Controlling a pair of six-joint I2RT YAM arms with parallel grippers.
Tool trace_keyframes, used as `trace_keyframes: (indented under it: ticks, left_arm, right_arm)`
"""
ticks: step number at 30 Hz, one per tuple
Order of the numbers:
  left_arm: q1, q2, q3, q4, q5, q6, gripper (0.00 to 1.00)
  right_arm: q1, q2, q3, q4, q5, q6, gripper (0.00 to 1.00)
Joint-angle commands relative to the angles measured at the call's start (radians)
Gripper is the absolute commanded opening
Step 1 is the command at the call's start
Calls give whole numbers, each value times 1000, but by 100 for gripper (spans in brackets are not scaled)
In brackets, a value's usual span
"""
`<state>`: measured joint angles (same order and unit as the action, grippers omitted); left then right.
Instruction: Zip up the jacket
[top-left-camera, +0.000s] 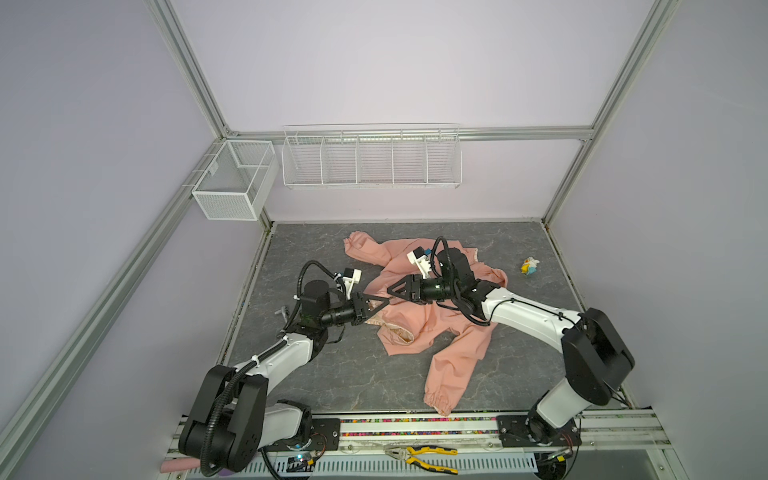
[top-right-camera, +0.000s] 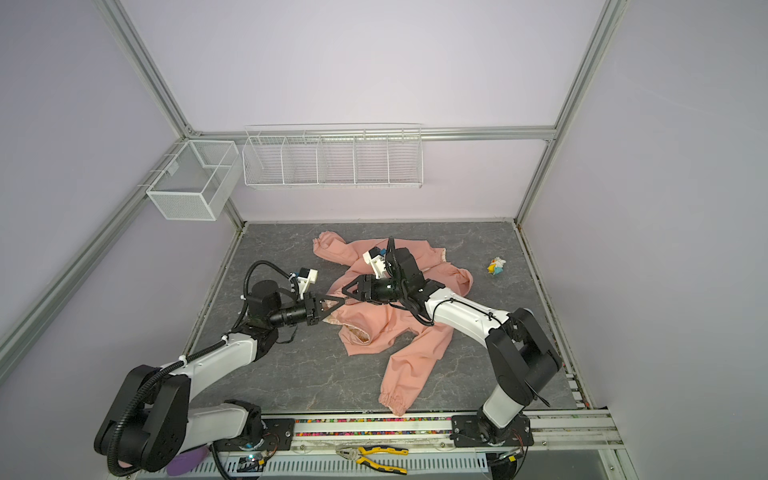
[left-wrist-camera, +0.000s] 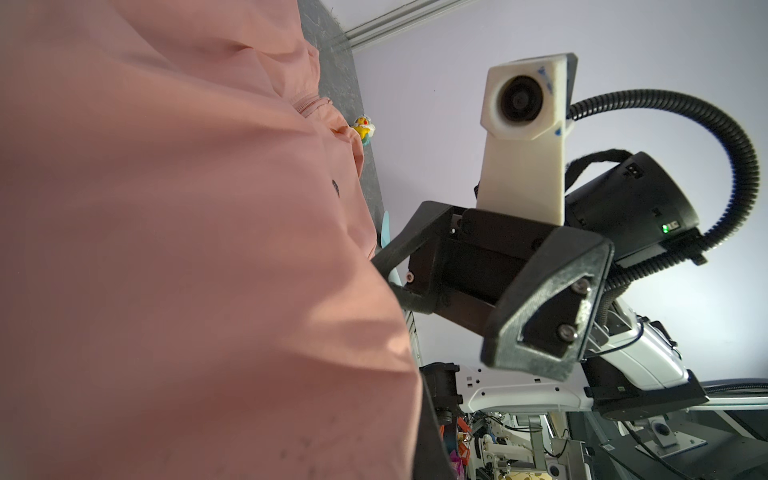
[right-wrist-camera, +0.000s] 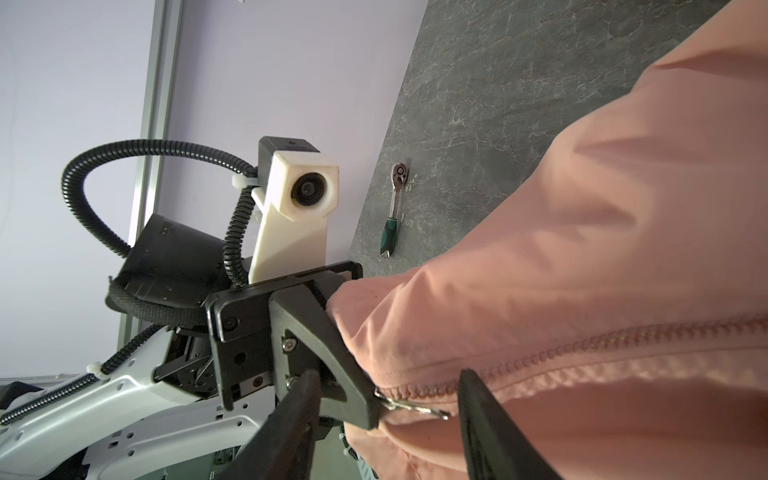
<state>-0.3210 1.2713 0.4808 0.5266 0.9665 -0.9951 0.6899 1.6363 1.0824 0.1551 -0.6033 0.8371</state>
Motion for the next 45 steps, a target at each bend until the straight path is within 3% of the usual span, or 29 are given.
trace_keyframes:
  ticks: [1, 31, 45]
  left_arm:
    - [-1, -16, 29, 47, 17, -12, 0]
    - [-1, -12, 23, 44, 9, -13, 0]
    - [-1, -17, 23, 41, 9, -15, 0]
  right_arm:
    - [8, -8, -21, 23, -11, 6, 51]
    - [11, -37, -33, -27, 21, -9, 21]
    - [14, -32, -24, -29, 12, -12, 13]
